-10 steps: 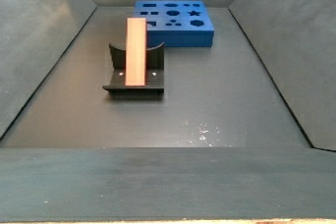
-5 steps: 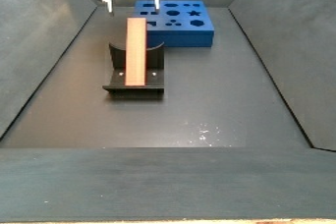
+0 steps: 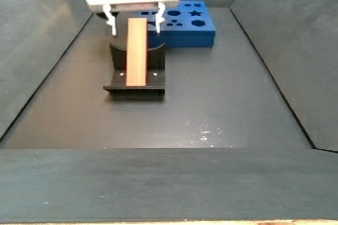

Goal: Pick up the rectangle object. Move up. Place the rectangle object on the fixture. Regrasp the rectangle object. Move to above the board. Insert the rectangle object.
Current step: Regrasp the rectangle object, then move to above the board.

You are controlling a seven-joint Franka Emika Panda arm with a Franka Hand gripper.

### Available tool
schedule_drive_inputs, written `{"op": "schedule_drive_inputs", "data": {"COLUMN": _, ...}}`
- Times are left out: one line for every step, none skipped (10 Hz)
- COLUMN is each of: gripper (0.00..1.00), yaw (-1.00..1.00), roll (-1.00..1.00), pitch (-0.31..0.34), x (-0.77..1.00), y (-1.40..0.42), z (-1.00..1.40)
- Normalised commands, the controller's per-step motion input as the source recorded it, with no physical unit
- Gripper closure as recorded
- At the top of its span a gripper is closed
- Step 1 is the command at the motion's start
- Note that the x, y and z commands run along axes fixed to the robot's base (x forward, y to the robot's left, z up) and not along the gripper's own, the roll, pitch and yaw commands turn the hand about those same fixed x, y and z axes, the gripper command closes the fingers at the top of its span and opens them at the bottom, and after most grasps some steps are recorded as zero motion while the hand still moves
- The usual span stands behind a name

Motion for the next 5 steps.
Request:
{"op": "schedule_drive_inputs", "data": {"gripper": 0.00, "yaw": -0.01, "roll": 0.07, "pitch": 0.020, "x": 0.08, "y": 0.00, "z": -0.28}}
{"op": "schedule_drive_inputs", "data": {"gripper": 1.00, "yaw": 0.00, "roll": 0.00, "pitch": 0.000, "x": 0.00, "y": 0.00, "z": 0.00}}
{"op": "schedule_drive_inputs", "data": {"gripper": 1.00, "yaw": 0.14, "roll": 0.04, "pitch": -0.119, "x": 0.20, "y": 0.49, "z": 1.00}}
{"op": "schedule_drive_inputs", "data": {"gripper": 1.00, "yaw": 0.14, "roll": 0.04, "pitch": -0.119, "x": 0.20, "y": 0.49, "z": 1.00}}
{"op": "schedule_drive_inputs", "data": {"gripper": 1.00, "yaw": 0.05, "roll": 0.00, "pitch": -0.118, "x": 0.18, "y": 0.45, "z": 1.00}}
